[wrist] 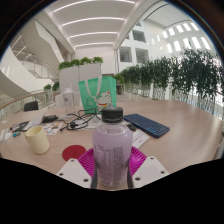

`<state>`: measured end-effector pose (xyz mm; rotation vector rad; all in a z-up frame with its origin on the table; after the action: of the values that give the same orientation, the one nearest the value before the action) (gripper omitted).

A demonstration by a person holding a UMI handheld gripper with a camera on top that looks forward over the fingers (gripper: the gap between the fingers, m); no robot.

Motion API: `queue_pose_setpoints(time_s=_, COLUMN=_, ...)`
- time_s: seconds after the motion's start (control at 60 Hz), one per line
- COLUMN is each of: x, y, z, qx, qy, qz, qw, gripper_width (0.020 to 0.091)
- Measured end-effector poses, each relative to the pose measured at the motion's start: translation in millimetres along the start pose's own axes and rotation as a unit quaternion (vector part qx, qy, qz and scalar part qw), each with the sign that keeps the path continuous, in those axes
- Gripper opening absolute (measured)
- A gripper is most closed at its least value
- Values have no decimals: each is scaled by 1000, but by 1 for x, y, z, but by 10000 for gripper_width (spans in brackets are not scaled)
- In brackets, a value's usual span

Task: Pour water

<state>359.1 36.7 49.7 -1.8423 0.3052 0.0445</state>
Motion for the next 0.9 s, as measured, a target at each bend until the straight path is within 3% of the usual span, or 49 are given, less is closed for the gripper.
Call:
queue_pose_setpoints(time_s=0.083, x=-2, y=-15, z=-3, qx=-16, qy=-8, qz=7, qw=1000, gripper_width=405)
queue_pose_setpoints(time_s=0.25, x=-30, y=-114, z=-5, qx=28, qy=-6, qz=-116, qw=993, gripper_width=403)
queue_pose_setpoints(time_s=0.367, x=-94, y=-168, z=1, qx=64, qy=2, qz=-321, qw=945, gripper_width=402)
queue_pose_setpoints(time_s=0.517, x=-179, y=-171, z=28, qx=91, qy=22, qz=-600, qw=794, gripper_width=398)
queue_pose_setpoints(time_s=0.633, x=-222, y=-119, z=64, qx=70, qy=26, qz=-771, qw=633, gripper_width=402)
queue_pose_setpoints(time_s=0.783, x=-227, y=-93, z=80, qx=23, qy=47, qz=-910, qw=411, gripper_width=401)
queue_pose_setpoints(time_s=0.85, x=-231, y=-90, z=81, qx=15, qy=49, qz=-936, qw=348, gripper_width=402)
queue_pose_setpoints(time_s=0.9, x=-233, y=-97, z=83, qx=-14, qy=29, qz=-945, qw=324, gripper_width=401)
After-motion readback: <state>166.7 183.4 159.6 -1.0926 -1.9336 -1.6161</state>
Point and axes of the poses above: the point between the fingertips, and its own axes, seen from behind it with the camera up: x to the right, y down, z forward, the way the camera looks, the point moved 1 cm from there along -z, backward, against the way the camera looks, and after that the axes turned 8 degrees about z, right-handed, at the moved point
